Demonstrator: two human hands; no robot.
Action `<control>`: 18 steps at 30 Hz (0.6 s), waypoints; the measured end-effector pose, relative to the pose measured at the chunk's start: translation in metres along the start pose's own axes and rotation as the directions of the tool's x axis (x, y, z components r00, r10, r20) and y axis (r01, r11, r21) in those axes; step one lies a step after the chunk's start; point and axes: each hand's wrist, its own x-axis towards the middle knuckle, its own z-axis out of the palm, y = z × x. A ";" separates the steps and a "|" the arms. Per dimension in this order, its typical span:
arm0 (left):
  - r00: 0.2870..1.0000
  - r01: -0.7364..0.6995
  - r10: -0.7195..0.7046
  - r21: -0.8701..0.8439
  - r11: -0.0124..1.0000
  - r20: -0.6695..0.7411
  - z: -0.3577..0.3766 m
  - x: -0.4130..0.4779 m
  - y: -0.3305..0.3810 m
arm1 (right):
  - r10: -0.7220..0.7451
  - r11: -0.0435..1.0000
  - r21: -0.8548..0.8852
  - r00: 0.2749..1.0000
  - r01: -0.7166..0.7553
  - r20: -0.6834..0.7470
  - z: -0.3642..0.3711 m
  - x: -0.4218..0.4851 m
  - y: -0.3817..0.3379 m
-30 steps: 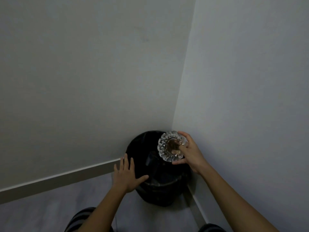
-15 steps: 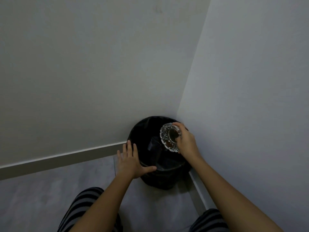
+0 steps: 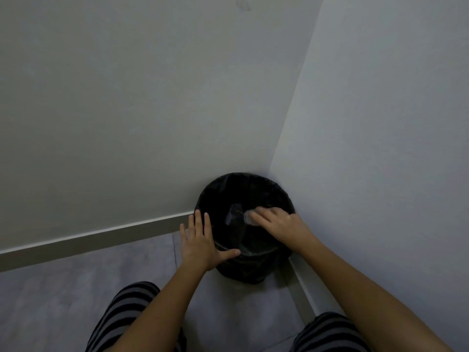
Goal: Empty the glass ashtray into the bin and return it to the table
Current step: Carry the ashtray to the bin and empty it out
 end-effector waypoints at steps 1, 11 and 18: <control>1.000 -0.004 0.004 -0.001 1.000 -0.005 0.000 -0.001 0.000 | -0.079 0.996 -0.030 0.996 0.080 0.031 0.004 -0.007 -0.003; 1.000 0.015 -0.015 -0.002 1.000 0.011 -0.006 -0.003 0.003 | -0.207 0.976 -0.090 0.970 0.196 -0.130 0.023 -0.027 0.001; 0.999 0.030 -0.032 0.035 0.999 0.043 -0.015 -0.008 0.007 | -0.157 0.985 -0.106 0.956 0.134 -0.247 0.028 -0.030 0.005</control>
